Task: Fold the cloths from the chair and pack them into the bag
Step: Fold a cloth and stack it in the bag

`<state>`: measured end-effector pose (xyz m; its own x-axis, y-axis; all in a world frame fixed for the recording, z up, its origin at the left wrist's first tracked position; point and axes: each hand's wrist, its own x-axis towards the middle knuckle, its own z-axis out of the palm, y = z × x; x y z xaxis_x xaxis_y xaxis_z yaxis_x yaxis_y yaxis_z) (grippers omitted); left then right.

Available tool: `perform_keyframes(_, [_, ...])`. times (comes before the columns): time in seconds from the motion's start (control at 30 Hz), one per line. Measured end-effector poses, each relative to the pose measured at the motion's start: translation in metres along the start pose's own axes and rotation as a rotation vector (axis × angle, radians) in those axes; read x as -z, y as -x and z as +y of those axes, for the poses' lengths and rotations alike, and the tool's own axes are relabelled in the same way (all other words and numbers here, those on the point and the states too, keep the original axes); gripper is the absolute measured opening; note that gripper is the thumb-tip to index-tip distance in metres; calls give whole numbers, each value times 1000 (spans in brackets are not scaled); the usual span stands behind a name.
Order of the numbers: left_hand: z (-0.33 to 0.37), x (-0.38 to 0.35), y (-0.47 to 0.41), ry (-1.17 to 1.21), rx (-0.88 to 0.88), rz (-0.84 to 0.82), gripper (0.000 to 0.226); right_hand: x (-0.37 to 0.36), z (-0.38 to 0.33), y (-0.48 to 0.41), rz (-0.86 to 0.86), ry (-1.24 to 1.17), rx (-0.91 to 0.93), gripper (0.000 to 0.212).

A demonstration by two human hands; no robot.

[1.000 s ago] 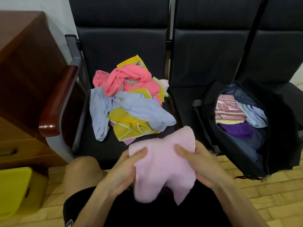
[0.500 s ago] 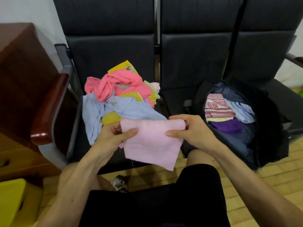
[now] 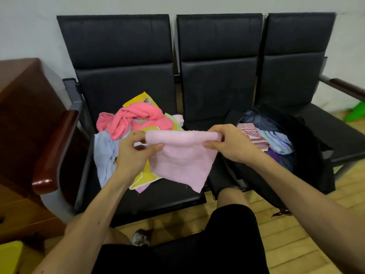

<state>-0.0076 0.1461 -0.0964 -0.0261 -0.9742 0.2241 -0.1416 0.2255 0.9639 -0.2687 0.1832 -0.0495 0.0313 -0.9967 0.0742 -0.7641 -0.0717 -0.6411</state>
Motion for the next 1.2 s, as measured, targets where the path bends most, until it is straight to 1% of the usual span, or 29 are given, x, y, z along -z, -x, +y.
perform_keyframes(0.07, [4,-10,-1,-25,-36,-14,34,8,4,8,22,-14,2,14])
perform_keyframes(0.13, [9,-20,1,11,-66,-107,36,14,13,17,17,-77,-19,12])
perform_keyframes(0.17, [15,-28,4,38,-67,-158,34,19,20,22,-2,-154,-31,12])
perform_keyframes(0.23, [26,-44,6,51,-72,-214,28,28,33,29,-29,-422,-42,16])
perform_keyframes(0.33, [35,-80,1,74,-53,-294,33,37,54,41,50,-1078,-166,31])
perform_keyframes(0.37, [36,-93,-1,66,-35,-305,37,34,64,47,61,-1232,-215,35])
perform_keyframes(0.4, [34,-109,-4,21,-18,-306,42,28,75,55,43,-1290,-260,37])
perform_keyframes(0.47, [25,-137,-7,-60,26,-350,59,4,95,73,-68,-1198,-373,41])
perform_keyframes(0.5, [20,-152,-8,-53,59,-407,64,-7,105,81,-84,-1165,-428,42])
perform_keyframes(0.53, [13,-162,-7,-42,89,-465,66,-15,115,87,-53,-1170,-480,41])
perform_keyframes(0.6, [-8,-188,-11,-52,121,-560,70,-19,144,91,108,-1172,-551,35])
perform_keyframes(0.67, [-32,-210,-15,-59,161,-618,71,-14,169,90,247,-1048,-594,31])
perform_keyframes(0.8, [-61,-258,-21,-100,277,-697,87,-3,223,80,312,-755,-652,27])
perform_keyframes(0.87, [-70,-285,-28,-98,283,-731,93,9,251,69,315,-645,-657,27])
perform_keyframes(0.93, [-82,-314,-40,-92,274,-766,94,27,283,52,296,-512,-624,28])
perform_keyframes(1.0, [-91,-346,-56,-111,271,-795,94,52,314,29,262,-336,-588,36])
perform_keyframes(1.07, [-99,-385,-75,-117,291,-809,108,79,350,-2,250,-162,-559,46])
perform_keyframes(1.13, [-102,-423,-93,-136,303,-790,122,107,378,-33,229,-38,-543,44])
perform_keyframes(1.2, [-110,-460,-112,-136,293,-770,124,128,402,-63,207,47,-523,35])
